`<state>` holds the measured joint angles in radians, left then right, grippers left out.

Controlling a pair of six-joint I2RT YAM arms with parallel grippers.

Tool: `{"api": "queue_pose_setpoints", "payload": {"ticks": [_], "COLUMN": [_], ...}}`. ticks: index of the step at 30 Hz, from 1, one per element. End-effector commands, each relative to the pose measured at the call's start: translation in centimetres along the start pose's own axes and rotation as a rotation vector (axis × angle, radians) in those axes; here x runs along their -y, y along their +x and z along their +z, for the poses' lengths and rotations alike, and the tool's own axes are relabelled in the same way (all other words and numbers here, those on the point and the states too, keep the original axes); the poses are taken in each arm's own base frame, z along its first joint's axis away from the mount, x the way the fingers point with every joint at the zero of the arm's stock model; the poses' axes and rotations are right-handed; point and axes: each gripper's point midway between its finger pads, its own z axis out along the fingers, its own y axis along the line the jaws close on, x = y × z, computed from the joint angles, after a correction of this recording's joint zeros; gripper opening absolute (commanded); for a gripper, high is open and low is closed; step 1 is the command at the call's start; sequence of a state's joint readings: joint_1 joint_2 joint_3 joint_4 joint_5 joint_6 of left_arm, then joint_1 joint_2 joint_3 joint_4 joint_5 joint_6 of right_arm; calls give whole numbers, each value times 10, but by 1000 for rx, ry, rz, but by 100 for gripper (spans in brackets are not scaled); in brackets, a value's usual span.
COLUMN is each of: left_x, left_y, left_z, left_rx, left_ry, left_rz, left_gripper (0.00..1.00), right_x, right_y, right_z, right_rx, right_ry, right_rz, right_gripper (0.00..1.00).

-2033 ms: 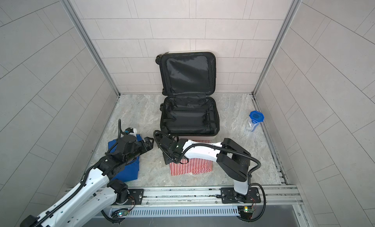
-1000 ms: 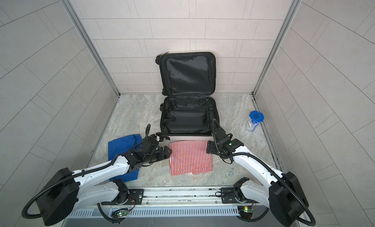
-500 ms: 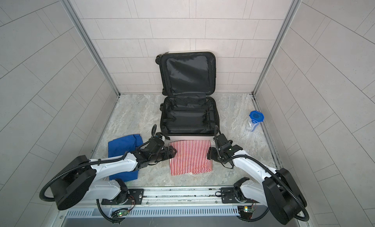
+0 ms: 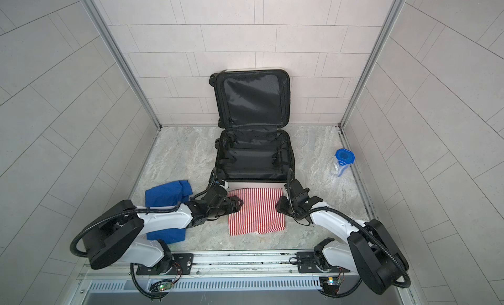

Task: Pack the luggage
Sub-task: 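Grasp the striped cloth's near corners with both grippers, then lift the striped cloth with both grippers and carry it into the suitcase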

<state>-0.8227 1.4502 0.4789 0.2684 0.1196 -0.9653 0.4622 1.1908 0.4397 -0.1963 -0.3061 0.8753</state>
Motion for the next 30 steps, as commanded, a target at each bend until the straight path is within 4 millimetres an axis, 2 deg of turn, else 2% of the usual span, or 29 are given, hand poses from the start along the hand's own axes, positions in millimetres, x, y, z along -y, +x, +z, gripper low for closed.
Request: {"api": "queue_pose_setpoints", "payload": {"ticks": [1, 6, 13, 18, 25, 26, 30], "left_x": [-22, -12, 1, 15, 33, 36, 49], "left_y": [20, 18, 12, 2, -9, -11, -28], "left_z": [7, 3, -13, -35, -74, -82, -113], "left_rx": [-77, -70, -59, -30, 2, 8, 66], "left_ry": [-81, -51, -32, -20, 3, 6, 13], "left_rz": [-14, -6, -2, 14, 41, 46, 75], "left_gripper": [58, 35, 13, 7, 1, 1, 0], "right_x": [5, -1, -13, -28, -65, -80, -111], "right_y": [11, 15, 16, 12, 9, 2, -7], "right_z": [2, -6, -22, -37, -64, -75, -100], "right_rx": [-21, -1, 15, 26, 35, 53, 82], "right_ry": [31, 32, 3, -25, -108, -145, -223], "right_rz": [16, -2, -15, -38, -93, -103, -131], "right_gripper": [36, 22, 0, 0, 0, 0, 0]}}
